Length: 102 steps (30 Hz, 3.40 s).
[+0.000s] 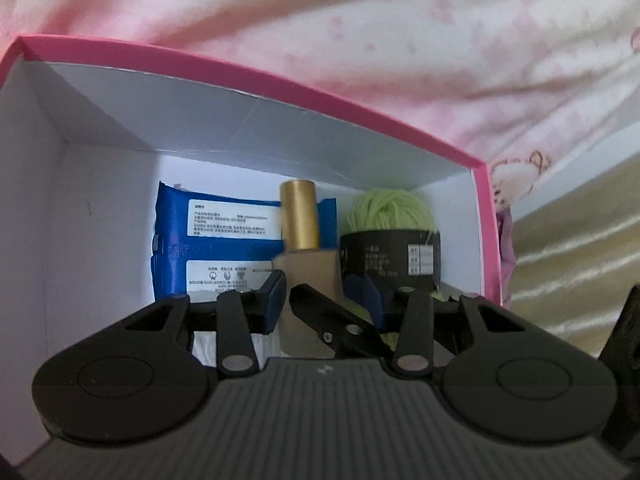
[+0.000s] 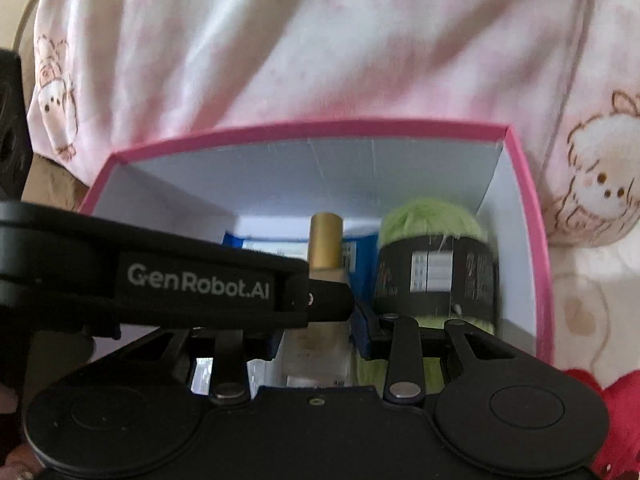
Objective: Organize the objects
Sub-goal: 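Open the left tool beside the yarn to release the bottle, withdraw, then move the left tool down to the purple plush toy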
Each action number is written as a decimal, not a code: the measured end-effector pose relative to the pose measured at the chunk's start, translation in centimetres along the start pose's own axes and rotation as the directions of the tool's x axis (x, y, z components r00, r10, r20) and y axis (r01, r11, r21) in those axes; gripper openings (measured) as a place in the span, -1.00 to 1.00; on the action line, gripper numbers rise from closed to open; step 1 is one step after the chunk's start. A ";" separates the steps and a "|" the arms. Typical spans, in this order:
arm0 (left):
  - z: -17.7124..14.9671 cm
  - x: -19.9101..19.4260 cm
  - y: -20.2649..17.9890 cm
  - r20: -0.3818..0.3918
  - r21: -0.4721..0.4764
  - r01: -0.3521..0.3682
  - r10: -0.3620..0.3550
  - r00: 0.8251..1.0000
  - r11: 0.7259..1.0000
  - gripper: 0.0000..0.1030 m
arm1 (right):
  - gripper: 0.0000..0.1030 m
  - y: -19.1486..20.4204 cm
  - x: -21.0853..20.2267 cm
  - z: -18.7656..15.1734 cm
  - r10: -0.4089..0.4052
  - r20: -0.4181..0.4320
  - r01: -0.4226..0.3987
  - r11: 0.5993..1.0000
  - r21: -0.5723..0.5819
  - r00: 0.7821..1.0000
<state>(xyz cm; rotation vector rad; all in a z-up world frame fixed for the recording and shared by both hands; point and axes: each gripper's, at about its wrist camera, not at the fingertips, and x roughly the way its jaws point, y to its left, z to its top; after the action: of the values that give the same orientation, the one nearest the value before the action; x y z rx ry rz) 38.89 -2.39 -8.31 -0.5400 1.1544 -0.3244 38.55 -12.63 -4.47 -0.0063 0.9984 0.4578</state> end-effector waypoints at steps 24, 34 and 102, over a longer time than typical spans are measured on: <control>-6.5 -14.3 -4.3 0.071 0.182 -0.106 0.094 0.993 0.978 0.18 | 0.05 1.6 -16.6 -5.3 0.068 0.154 -0.033 0.976 -0.216 0.986; -11.2 -20.0 -6.2 0.007 0.285 -0.120 0.123 0.992 0.951 0.21 | 0.25 2.6 -23.4 -8.5 0.167 0.195 -0.105 0.949 -0.297 0.966; -23.7 -4.9 6.3 0.178 0.208 0.122 -0.161 0.971 0.970 -0.42 | 0.62 4.4 -6.7 -21.9 0.111 0.043 -0.099 0.971 -0.217 0.993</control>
<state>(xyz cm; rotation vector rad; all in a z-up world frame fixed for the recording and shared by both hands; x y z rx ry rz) 14.95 -0.27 -15.12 -0.4707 0.8856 -0.4929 16.15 -15.79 -10.19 -0.1349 0.8942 0.6590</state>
